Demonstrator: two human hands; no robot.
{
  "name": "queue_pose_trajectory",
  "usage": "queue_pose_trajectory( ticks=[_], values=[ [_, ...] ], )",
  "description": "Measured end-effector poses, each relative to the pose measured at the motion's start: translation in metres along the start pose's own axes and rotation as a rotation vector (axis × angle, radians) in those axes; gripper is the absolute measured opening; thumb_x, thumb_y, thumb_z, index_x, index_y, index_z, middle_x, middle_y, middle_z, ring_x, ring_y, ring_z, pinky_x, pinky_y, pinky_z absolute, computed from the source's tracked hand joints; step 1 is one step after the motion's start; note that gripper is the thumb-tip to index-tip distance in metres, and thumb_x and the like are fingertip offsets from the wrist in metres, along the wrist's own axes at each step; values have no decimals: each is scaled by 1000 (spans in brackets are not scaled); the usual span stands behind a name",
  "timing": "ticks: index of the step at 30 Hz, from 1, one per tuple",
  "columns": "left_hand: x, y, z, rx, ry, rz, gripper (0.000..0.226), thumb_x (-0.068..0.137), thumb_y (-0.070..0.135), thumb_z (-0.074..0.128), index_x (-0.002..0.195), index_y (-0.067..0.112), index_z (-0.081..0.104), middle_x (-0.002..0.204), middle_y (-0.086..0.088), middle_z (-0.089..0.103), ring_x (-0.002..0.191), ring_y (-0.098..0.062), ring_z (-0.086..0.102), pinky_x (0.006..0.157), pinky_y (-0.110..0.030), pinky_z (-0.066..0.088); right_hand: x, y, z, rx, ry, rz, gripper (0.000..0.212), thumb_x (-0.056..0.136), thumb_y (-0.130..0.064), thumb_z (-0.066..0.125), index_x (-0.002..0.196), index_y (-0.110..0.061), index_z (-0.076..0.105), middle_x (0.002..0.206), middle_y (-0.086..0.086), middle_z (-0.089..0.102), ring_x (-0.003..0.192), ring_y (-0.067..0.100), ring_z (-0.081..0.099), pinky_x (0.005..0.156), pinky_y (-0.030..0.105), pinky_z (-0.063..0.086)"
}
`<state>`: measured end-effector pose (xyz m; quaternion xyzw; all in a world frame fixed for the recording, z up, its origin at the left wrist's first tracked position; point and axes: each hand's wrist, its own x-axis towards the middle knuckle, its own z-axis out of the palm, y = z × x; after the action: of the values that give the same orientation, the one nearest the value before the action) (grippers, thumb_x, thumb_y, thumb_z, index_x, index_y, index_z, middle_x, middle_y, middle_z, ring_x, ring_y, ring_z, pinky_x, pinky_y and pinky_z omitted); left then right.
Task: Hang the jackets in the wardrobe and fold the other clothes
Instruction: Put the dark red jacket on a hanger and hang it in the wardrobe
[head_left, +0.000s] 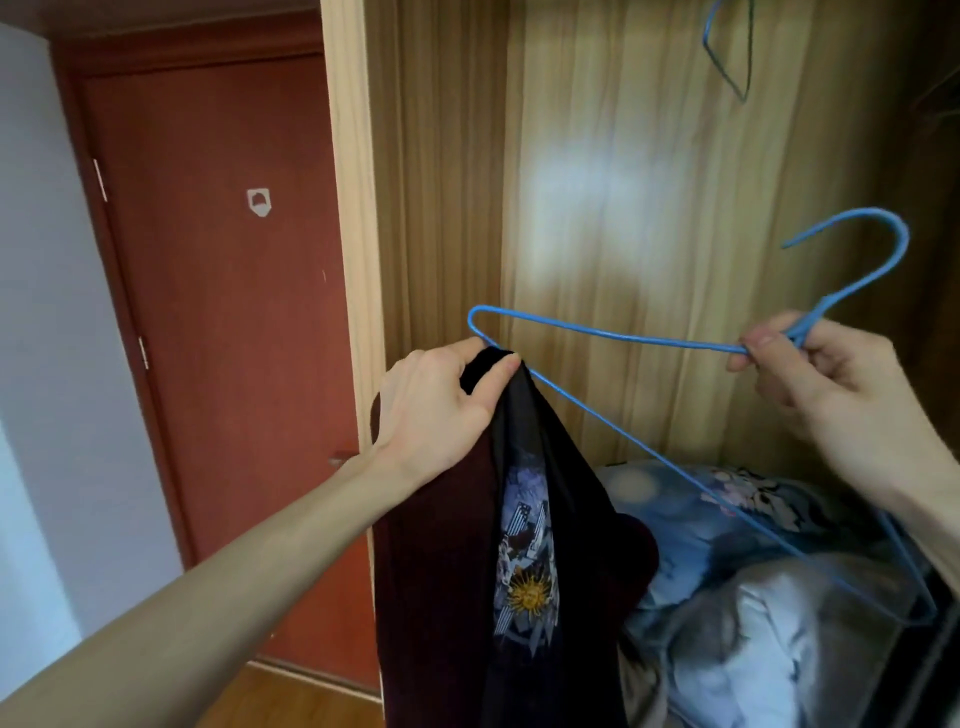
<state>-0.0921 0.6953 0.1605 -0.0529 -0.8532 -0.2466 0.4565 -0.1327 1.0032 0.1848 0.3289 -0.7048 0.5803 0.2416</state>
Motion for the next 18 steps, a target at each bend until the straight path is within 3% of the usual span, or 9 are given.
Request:
queue_pose_trajectory(
  ticks=[3,7,10,13,16,18],
  values=[
    [-16,-2,-12,-39,-39,-11,37,98,59,54,80,28,64,58,0,61,59,-19,59,63,-41,49,-24,-11,-4,70,-9,70,31,93,-35,56,78,-9,65,50,0,26,43,12,20,39,18,15],
    [-32,-6,-25,-37,-98,-71,42,99,56,58,74,21,60,59,-1,60,64,-22,56,69,-37,47,-55,-21,-14,120,-9,147,34,98,-28,54,79,0,59,48,-7,26,39,9,19,38,14,14],
    [-42,-13,-34,-27,-127,-85,46,98,59,58,72,21,54,56,3,51,62,-22,51,68,-36,46,-77,-28,-15,149,-54,199,35,99,-27,53,77,-1,60,49,1,23,40,11,17,38,12,19],
    [-49,-20,-41,-52,-151,-91,41,98,55,61,74,21,61,60,3,57,66,-22,55,69,-35,46,-92,-37,-7,111,-116,242,35,101,-21,51,77,3,59,52,8,21,45,17,12,37,12,25],
    [-56,-26,-52,-48,-178,-91,43,99,54,61,72,19,60,60,1,58,67,-23,57,71,-37,48,-103,-52,3,54,-142,284,35,105,-12,48,77,7,57,53,7,23,43,12,16,39,9,30],
    [-61,-28,-58,-56,-190,-83,47,98,54,62,68,18,54,58,0,55,66,-25,57,73,-38,50,-108,-59,14,-2,-167,295,36,104,-16,51,73,0,61,52,7,25,43,10,18,40,10,26]
  ],
)
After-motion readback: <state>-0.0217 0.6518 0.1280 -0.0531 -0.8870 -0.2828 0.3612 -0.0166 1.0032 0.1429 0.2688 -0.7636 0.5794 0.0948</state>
